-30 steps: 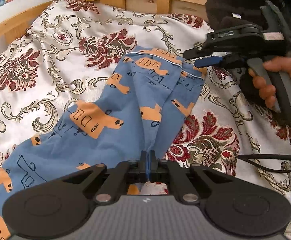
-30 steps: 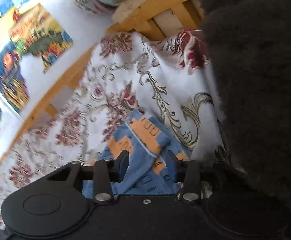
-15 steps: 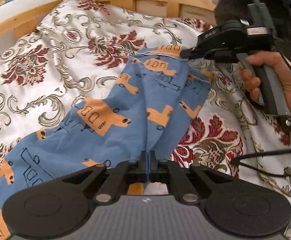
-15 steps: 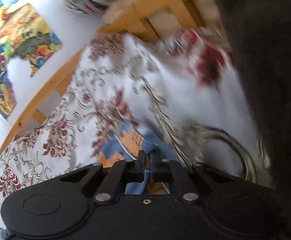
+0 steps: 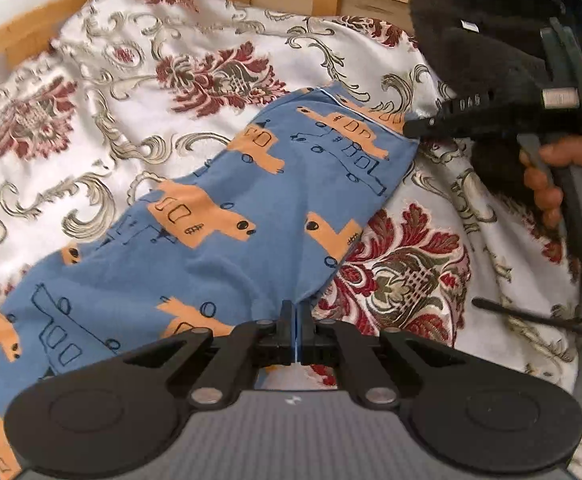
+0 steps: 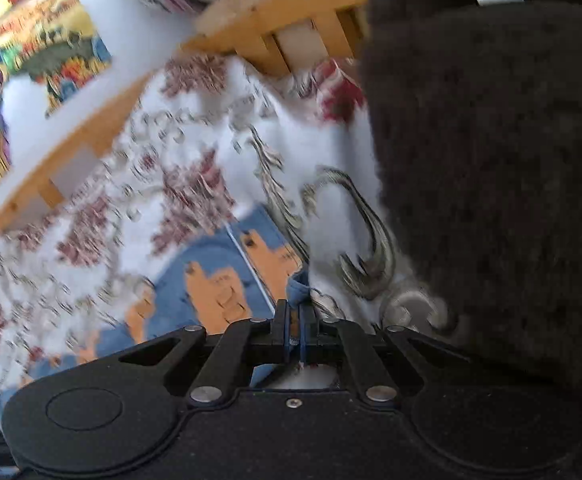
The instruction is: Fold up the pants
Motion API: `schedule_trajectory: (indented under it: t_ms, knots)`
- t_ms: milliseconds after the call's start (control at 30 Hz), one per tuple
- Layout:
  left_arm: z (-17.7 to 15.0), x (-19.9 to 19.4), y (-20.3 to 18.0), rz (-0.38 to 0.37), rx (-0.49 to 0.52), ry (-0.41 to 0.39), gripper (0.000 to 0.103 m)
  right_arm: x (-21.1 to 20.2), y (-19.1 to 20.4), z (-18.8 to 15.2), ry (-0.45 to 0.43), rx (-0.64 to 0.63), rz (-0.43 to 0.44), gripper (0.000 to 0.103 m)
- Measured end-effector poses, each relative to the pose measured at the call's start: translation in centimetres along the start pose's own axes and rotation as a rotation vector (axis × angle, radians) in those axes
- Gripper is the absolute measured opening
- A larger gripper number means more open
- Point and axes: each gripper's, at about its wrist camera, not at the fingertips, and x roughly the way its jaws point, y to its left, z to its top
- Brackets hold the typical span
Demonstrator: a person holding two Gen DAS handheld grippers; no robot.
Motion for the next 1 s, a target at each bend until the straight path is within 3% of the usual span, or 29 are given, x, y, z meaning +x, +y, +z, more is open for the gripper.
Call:
schedule_trajectory:
  t_ms: [67, 167, 233, 300, 333, 467, 700, 767, 867, 1000]
  knots:
    - [0.8, -0.1, 0.8, -0.041, -0.013, 0.032, 0.002, 0.1, 0.5, -0.1, 0.003, -0.05, -0.014, 0.005]
    - [3.3, -0.9, 1.8, -0.092, -0.011, 0.069, 0.019, 0.6, 0.7, -0.7, 0.03, -0.078, -0.029, 0.023]
    - [5.8, -1.6, 2.0, -0.097, 0.027, 0.075, 0.048, 0.3, 0.6, -1.0, 0.043, -0.065, -0.003, 0.035]
    - [8.7, -1.8, 2.0, -0.104, 0.053, 0.074, 0.069, -0.1, 0.8, -1.2, 0.037, -0.057, 0.033, 0.049]
    - [10.3, -1.7, 2.0, -0.112, 0.064, 0.08, 0.074, -0.1, 0.8, -1.2, 0.038, -0.051, 0.052, 0.057]
    - [16.5, 0.3, 1.6, -0.107, 0.136, 0.134, 0.077, -0.1, 0.6, -1.1, 0.041, -0.022, 0.077, 0.06]
    - [24.0, 9.7, 1.0, -0.12, 0.164, 0.223, 0.078, 0.2, -0.3, -1.3, 0.027, 0.049, 0.016, 0.05]
    - [25.0, 12.2, 0.7, -0.159, 0.178, 0.227, 0.075, 0.5, -0.8, -1.1, 0.017, 0.095, 0.025, 0.05]
    - [25.5, 15.2, 0.5, -0.219, 0.196, 0.27, 0.063, 1.0, -1.6, -1.0, 0.002, 0.151, 0.045, 0.05]
    - [25.4, 17.9, 1.6, -0.262, 0.131, 0.32, 0.05, 1.7, -2.0, -0.8, -0.008, 0.173, 0.042, 0.042]
